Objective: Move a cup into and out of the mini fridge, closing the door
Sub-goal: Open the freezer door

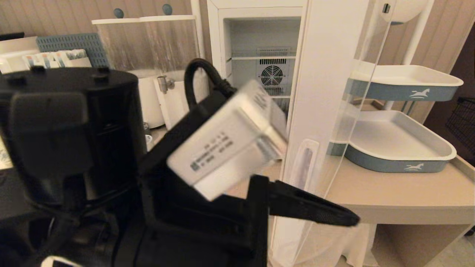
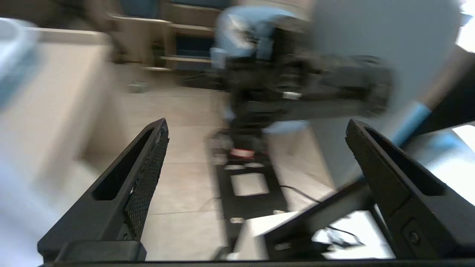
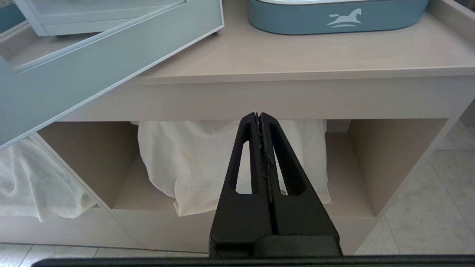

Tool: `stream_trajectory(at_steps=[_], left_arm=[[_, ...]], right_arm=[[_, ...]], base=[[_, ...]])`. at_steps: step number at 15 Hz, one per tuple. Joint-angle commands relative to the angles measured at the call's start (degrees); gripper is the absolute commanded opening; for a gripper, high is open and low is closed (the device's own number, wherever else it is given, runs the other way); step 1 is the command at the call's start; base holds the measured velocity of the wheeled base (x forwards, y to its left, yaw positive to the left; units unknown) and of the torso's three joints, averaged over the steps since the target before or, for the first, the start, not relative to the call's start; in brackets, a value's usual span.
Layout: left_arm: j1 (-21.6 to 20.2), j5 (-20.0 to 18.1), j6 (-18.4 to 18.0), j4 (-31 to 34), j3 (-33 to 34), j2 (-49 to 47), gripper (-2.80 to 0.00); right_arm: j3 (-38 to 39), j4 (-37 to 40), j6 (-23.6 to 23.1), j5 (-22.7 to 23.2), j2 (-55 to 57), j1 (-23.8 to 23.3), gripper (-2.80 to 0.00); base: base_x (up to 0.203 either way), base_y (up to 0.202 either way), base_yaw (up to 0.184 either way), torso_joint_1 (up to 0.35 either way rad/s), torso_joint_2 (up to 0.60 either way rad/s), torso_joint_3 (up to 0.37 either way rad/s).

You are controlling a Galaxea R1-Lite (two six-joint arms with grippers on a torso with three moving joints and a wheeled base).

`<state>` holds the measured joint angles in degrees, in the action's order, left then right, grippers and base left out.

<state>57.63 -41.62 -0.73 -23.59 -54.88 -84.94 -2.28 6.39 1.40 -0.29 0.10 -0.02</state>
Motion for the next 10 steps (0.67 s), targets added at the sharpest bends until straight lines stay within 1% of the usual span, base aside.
stream_trajectory(at_steps=[1,3,4,8,10], left_arm=[[-4.2,0.1,-0.1,-0.3,0.7,0.1,0.00],[-9.6,0.3,-0.3,-0.5,-0.1,-1.2,0.00],[-11.0,0.3,-0.5,-0.6,-1.0,-2.3,0.00],[-13.2,0.4,-1.2,-0.8,-4.9,-5.8,0.00],[-13.9,0.2,-1.4,-0.6,-5.7,-6.8,0.00]], right_arm=[[0.0,0.0,0.0,0.0,0.1,0.0,-2.80],[0.0,0.0,0.0,0.0,0.1,-0.1,-2.80],[0.0,0.0,0.0,0.0,0.1,0.0,-2.80],[0.0,0.0,0.0,0.0,0.1,0.0,-2.80],[0.0,0.0,0.0,0.0,0.1,0.0,-2.80]], base=[[0.000,0.000,0.000,0.000,0.00,0.000],[0.000,0.000,0.000,0.000,0.00,0.000],[0.000,0.000,0.000,0.000,0.00,0.000],[0.000,0.000,0.000,0.000,0.00,0.000],[0.000,0.000,0.000,0.000,0.00,0.000]])
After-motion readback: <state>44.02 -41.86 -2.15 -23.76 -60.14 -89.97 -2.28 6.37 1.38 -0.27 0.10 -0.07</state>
